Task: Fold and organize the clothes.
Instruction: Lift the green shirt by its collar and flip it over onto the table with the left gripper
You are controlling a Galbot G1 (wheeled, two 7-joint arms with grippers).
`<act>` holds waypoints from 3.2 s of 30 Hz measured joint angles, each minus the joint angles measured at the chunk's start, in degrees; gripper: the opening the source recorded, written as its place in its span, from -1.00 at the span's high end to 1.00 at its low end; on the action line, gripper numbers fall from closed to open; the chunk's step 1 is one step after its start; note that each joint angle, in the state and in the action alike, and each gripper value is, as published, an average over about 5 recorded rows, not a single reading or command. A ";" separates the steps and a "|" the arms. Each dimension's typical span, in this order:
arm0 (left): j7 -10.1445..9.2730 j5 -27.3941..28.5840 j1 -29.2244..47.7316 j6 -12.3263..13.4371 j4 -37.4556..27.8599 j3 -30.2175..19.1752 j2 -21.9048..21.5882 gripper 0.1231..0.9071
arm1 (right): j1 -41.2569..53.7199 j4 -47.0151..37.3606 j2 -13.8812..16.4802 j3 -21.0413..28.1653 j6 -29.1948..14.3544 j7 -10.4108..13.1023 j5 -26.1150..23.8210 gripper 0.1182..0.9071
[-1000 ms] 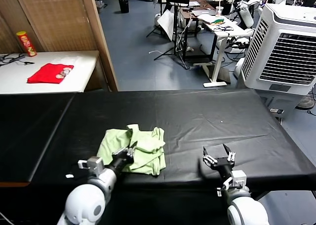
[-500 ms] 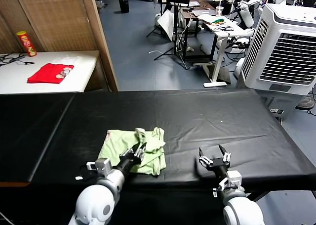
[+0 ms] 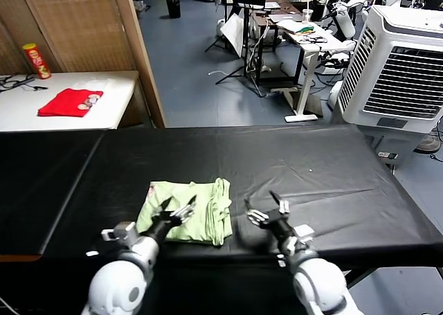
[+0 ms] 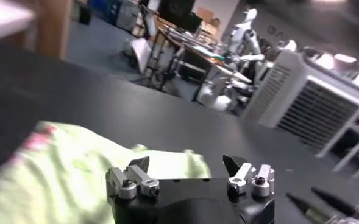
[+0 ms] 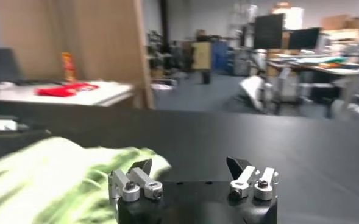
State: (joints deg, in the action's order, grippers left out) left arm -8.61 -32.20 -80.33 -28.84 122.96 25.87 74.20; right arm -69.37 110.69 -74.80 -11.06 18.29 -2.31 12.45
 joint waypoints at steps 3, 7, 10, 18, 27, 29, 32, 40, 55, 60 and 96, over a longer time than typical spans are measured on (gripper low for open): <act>0.54 1.48 -0.99 0.59 -0.31 2.25 -0.61 -0.72 | 3.57 -3.15 -0.95 4.04 0.30 -0.11 -2.56 -0.72; 0.81 1.90 -1.90 1.09 -1.14 4.58 -0.66 -0.72 | 6.55 -7.17 -2.25 7.70 1.94 -0.76 -8.03 -0.72; 0.92 1.97 -1.92 1.38 -2.00 5.85 -0.64 -0.72 | 7.04 -8.78 -2.98 8.64 2.36 -0.09 -12.47 -0.72; 3.71 -1.39 -1.53 2.42 -5.30 8.51 -0.80 -0.72 | 5.50 -7.89 -4.21 7.37 -2.58 4.85 -14.58 -0.72; 4.96 -11.26 -0.77 3.99 -10.23 10.13 0.22 -0.72 | 2.70 -3.61 -3.76 4.36 -5.76 4.55 -10.71 -0.72; 4.78 -13.21 -0.74 4.05 -11.14 10.46 0.55 -0.70 | 2.09 -2.68 -3.60 3.72 -6.06 4.42 -10.55 -0.72; 4.61 -15.71 -0.66 4.17 -12.27 10.80 1.06 -0.53 | 1.28 -1.60 -3.57 3.01 -6.23 4.31 -10.46 -0.72; 3.65 -20.90 -0.72 4.07 -12.05 11.61 1.55 0.61 | -0.77 0.11 -4.58 1.54 -6.46 4.36 -10.95 -0.72; 3.54 7.14 -1.22 6.07 -9.32 15.42 -8.04 0.93 | -6.97 4.44 -6.66 -2.88 -4.82 5.06 -16.73 -0.72; 4.36 14.64 -2.78 7.11 -10.03 19.09 -16.20 0.93 | -8.64 4.99 -7.03 -3.26 -5.07 5.05 -17.94 -0.72; 7.10 15.56 -1.00 4.07 3.34 -9.58 -7.82 -0.18 | -10.96 6.83 -6.10 -6.57 -0.24 3.78 -0.11 -0.72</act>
State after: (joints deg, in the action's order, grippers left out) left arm -1.51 -16.64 -81.33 -24.78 126.30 16.28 66.39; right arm -80.32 117.52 -80.90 -17.64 18.05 1.47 12.34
